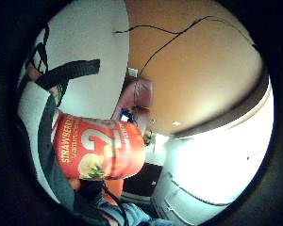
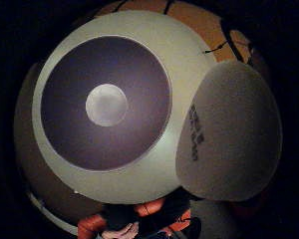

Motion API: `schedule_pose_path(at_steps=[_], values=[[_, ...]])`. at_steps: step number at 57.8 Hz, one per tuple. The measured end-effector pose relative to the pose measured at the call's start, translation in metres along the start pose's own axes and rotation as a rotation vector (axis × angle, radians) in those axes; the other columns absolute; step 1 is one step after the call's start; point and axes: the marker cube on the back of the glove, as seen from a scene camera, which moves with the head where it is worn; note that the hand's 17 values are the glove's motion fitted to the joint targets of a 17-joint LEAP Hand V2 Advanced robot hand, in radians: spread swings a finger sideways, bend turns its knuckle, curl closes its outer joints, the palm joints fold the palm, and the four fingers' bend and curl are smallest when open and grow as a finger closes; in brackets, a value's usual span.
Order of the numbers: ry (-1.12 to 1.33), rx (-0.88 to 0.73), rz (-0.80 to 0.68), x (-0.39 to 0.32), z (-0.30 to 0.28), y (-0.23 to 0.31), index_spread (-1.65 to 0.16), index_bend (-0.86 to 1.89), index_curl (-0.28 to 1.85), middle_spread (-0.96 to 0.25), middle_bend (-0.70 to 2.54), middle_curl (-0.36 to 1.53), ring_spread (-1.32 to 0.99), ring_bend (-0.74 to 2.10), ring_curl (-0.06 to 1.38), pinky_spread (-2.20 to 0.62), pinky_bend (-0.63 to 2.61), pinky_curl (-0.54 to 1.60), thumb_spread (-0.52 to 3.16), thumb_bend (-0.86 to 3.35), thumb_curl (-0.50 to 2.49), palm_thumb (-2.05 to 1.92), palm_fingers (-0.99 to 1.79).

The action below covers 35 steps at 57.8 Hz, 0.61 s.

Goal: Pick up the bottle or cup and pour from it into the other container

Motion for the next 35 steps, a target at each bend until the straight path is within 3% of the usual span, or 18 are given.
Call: schedule_pose_path(at_steps=[35], values=[[0.018, 0.059, 0.019, -0.019, -0.002, 0.006, -0.19, 0.12, 0.34, -0.12, 0.36, 0.51, -0.21, 0.50, 0.45, -0.30, 0.48, 0.38, 0.19, -0.04, 0.73, 0.94, 1.19]])
